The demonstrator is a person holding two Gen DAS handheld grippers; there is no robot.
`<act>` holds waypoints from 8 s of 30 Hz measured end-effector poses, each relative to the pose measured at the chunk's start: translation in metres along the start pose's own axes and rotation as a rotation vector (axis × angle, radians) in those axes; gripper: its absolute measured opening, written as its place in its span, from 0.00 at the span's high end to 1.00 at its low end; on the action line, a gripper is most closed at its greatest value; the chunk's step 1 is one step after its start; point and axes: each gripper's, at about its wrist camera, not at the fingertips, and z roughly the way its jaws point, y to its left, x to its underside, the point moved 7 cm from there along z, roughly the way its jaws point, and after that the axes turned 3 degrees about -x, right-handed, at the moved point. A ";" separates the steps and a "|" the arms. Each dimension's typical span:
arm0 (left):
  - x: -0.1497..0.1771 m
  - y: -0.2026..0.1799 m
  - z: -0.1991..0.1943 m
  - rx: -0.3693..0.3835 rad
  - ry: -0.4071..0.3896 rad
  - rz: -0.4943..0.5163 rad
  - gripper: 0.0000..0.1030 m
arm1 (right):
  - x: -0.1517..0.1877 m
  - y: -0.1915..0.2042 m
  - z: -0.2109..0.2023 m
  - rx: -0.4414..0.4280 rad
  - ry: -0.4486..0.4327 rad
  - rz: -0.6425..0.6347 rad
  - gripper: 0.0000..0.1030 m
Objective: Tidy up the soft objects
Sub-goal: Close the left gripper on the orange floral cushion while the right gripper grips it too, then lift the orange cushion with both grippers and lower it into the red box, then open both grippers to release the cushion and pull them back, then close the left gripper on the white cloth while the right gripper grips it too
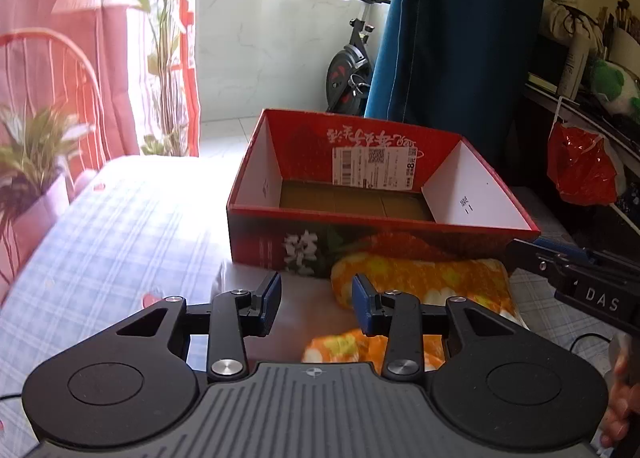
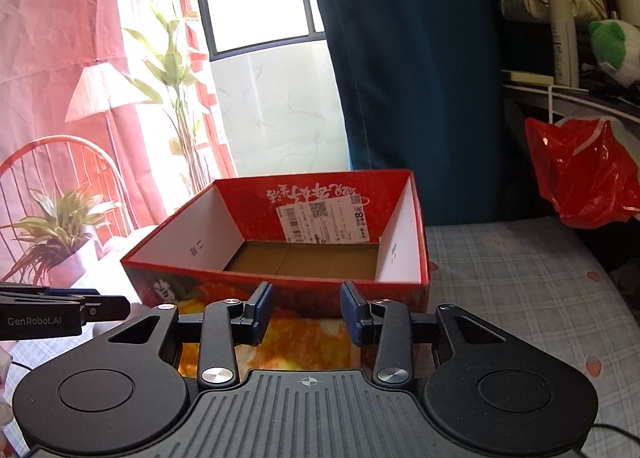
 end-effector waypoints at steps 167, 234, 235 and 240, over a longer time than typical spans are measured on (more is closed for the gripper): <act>-0.082 -0.016 0.095 0.011 0.033 0.162 0.64 | -0.045 -0.025 0.122 0.043 0.199 -0.078 0.77; 0.022 0.008 0.084 0.176 0.139 0.046 0.80 | 0.063 0.019 0.081 -0.058 0.383 -0.055 0.76; 0.020 0.008 0.081 0.175 0.133 0.047 0.80 | 0.062 0.019 0.080 -0.064 0.376 -0.049 0.77; 0.012 0.007 0.061 0.171 0.094 0.069 0.80 | 0.052 0.021 0.067 -0.084 0.342 -0.039 0.79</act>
